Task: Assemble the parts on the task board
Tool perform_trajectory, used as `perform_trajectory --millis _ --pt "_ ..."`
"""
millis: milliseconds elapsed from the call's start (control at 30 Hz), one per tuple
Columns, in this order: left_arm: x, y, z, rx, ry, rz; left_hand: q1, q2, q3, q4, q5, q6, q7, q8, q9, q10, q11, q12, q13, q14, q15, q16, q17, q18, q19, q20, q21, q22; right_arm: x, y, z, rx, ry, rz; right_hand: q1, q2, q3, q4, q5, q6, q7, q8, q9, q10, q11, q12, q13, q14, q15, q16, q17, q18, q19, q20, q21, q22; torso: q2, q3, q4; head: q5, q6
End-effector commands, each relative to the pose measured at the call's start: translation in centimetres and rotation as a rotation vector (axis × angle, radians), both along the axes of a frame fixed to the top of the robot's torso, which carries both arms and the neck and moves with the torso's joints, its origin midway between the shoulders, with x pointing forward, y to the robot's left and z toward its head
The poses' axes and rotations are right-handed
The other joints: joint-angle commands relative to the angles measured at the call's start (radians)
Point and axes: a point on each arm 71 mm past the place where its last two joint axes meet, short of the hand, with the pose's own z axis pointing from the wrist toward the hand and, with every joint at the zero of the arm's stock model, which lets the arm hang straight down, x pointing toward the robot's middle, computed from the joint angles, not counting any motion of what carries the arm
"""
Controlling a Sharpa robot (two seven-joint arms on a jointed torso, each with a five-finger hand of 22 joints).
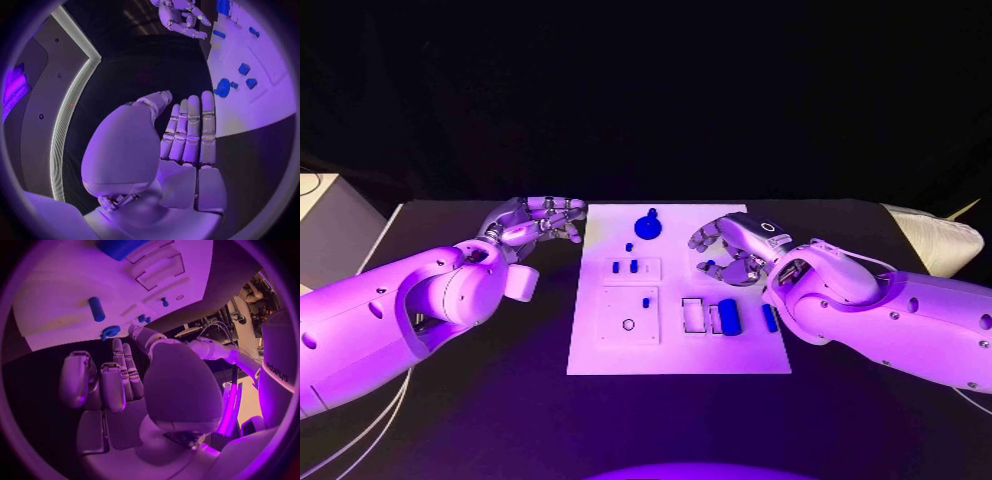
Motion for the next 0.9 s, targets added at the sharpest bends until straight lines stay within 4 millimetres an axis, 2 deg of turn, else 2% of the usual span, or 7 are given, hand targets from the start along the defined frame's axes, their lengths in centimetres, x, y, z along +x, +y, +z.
perform_trajectory --millis 33,200,533,700,900 --pt "0.0 -0.2 0.1 -0.017 -0.009 -0.016 0.001 -0.001 -0.002 0.003 -0.001 -0.007 0.003 -0.005 -0.001 -0.009 -0.002 0.002 -0.001 0.005 -0.001 -0.003 -0.001 0.013 0.005 0.0 -0.006 -0.001 0.3 -0.5 -0.5 -0.06 0.098 0.036 -0.004 -0.013 -0.008 0.007 -0.002 -0.007 -0.006 -0.008 -0.002 -0.011 0.002 -0.006 -0.001 0.051 -0.004 0.004 -0.001 0.008 0.023 -0.001 0.001 0.016 0.002 0.0012 0.0025 -0.001 0.003" --pt "0.0 -0.2 0.1 -0.017 -0.009 -0.016 0.001 -0.001 -0.002 0.003 -0.001 -0.007 0.003 -0.005 -0.001 -0.009 -0.002 0.002 -0.001 0.005 -0.001 -0.003 -0.001 0.013 0.005 0.0 -0.006 -0.001 0.9 -1.4 -0.6 -0.119 0.102 0.013 -0.003 -0.012 -0.025 0.012 -0.017 -0.014 -0.012 -0.014 -0.004 -0.021 0.003 -0.009 -0.003 0.051 -0.004 0.005 -0.003 0.008 0.024 -0.001 0.001 0.017 0.002 0.0001 0.0002 -0.002 0.002" --pt "0.0 -0.3 -0.1 -0.017 -0.005 -0.015 0.002 -0.001 -0.003 0.003 -0.001 -0.007 0.002 -0.005 -0.001 -0.009 -0.002 0.003 -0.001 0.005 -0.001 -0.004 -0.001 0.013 0.005 0.0 -0.007 -0.002 1.5 -1.8 -1.1 -0.193 0.123 -0.012 0.001 -0.009 -0.033 0.014 -0.019 -0.012 -0.016 -0.014 -0.004 -0.024 0.003 -0.009 -0.003 0.05 -0.003 0.004 -0.006 0.008 0.024 -0.001 0.0 0.016 0.002 -0.002 0.0005 -0.007 -0.002" --pt "0.0 -0.3 -0.2 -0.018 -0.004 -0.016 0.002 -0.001 -0.003 0.003 -0.001 -0.007 0.002 -0.005 -0.001 -0.009 -0.002 0.003 -0.001 0.005 -0.001 -0.004 -0.001 0.013 0.005 0.0 -0.007 -0.002 1.9 -1.6 -1.1 -0.205 0.111 -0.023 0.01 0.003 -0.031 0.016 -0.018 -0.004 -0.017 -0.012 -0.003 -0.019 0.003 -0.006 -0.002 0.05 -0.004 0.005 -0.007 0.008 0.025 -0.001 0.002 0.018 0.001 -0.0013 0.0028 -0.01 -0.002" --pt "0.0 -0.3 -0.2 -0.018 -0.004 -0.015 0.002 -0.001 -0.003 0.003 -0.001 -0.007 0.002 -0.005 -0.001 -0.009 -0.002 0.003 -0.001 0.005 -0.001 -0.004 -0.001 0.013 0.005 0.0 -0.007 -0.002 2.1 -1.0 -1.3 -0.21 0.109 -0.018 0.012 0.02 -0.017 0.027 -0.012 0.017 -0.014 -0.005 0.0 -0.008 0.002 -0.003 0.0 0.05 -0.004 0.007 -0.008 0.007 0.026 -0.001 0.004 0.019 0.002 0.0003 0.0038 -0.008 -0.002"
